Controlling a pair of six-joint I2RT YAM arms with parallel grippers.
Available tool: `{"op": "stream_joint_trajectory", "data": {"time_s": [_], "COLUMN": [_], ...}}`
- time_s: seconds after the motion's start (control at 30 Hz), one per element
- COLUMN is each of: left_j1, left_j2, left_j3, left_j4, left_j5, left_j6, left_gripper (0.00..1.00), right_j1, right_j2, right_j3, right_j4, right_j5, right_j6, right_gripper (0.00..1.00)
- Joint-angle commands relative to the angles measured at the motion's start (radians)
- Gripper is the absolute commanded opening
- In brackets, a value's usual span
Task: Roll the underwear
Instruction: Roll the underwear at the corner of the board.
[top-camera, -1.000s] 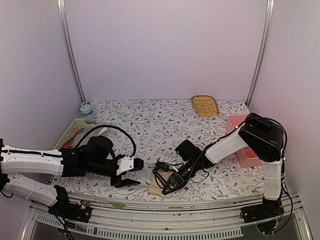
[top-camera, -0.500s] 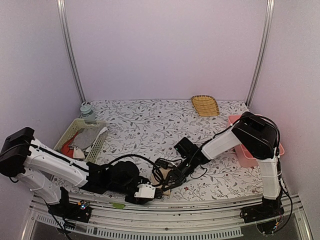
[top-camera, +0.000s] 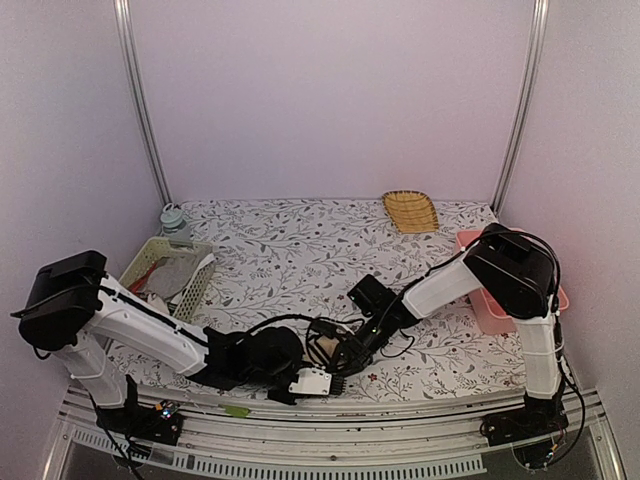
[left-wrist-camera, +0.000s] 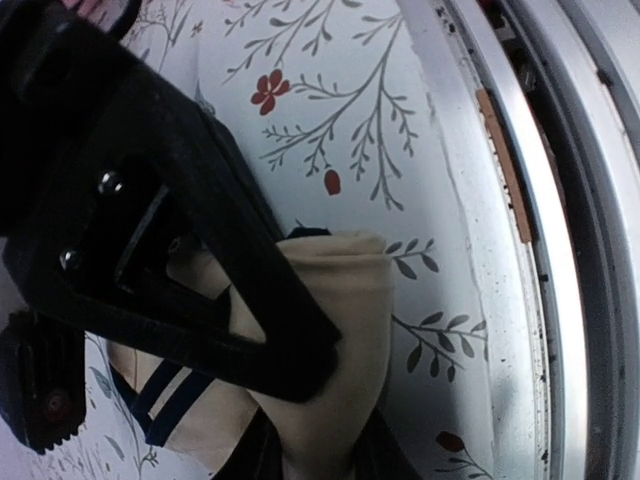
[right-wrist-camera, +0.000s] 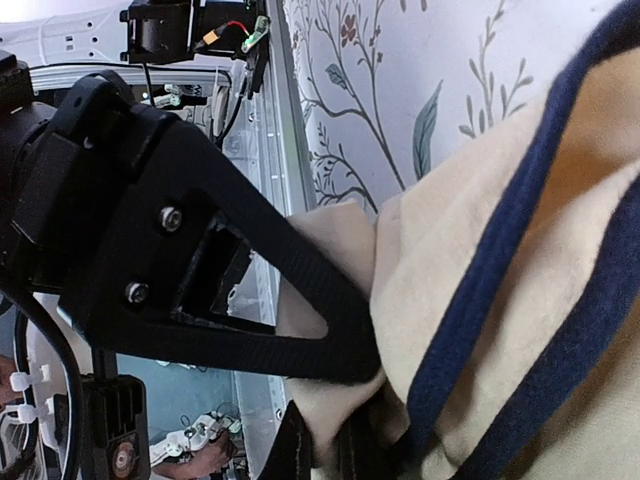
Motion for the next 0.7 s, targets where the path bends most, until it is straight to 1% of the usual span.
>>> {"op": "stream_joint_trajectory", "data": {"time_s": [0.0,0.1,0.23,0.27,0.4,0.5,0.6,0.67], "left_j1": [-0.015,-0.013,-0.009,-0.007,0.005,0.064,0.122,0.161], "left_j2": [0.023,0.011,0.019,0.026,0.064,0.091,0.118,0.156], "left_j3": [0.021,0.038,0.069,0.081,0.135,0.191,0.233,0.272], "left_j4": [-0.123,-0.202,-0.308,-0.333,-0.453,-0.532,-0.598,-0.656], "left_j5": [0.051,0.121,0.195,0.206,0.240,0.316,0.400,0.465], "left_j6": [-0.010,-0.045,-0.101,-0.119,-0.170,-0.204,-0.217,-0.217], "left_gripper": [0.13,0.04,0.00,0.00,0.00,0.00,0.00,0.00], "right_j1": [-0.020,-0.050,-0.111,-0.129,-0.164,-0.164,-0.161,-0.138], "right_j2": [0.030,-0.049,-0.221,-0.261,-0.422,-0.552,-0.694,-0.797], "right_j3": [-0.046,-0.061,-0.108,-0.123,-0.178,-0.236,-0.322,-0.386], "right_j4": [-0.042,-0.013,0.078,0.096,0.107,0.095,0.099,0.100], "right_j5": [0.178,0.230,0.360,0.392,0.506,0.600,0.681,0.738], "right_j6": [-0.063,-0.049,-0.009,-0.003,-0.016,-0.062,-0.075,-0.075], "right_gripper": [0.01,0.13,0.38,0.42,0.50,0.53,0.58,0.59]}}
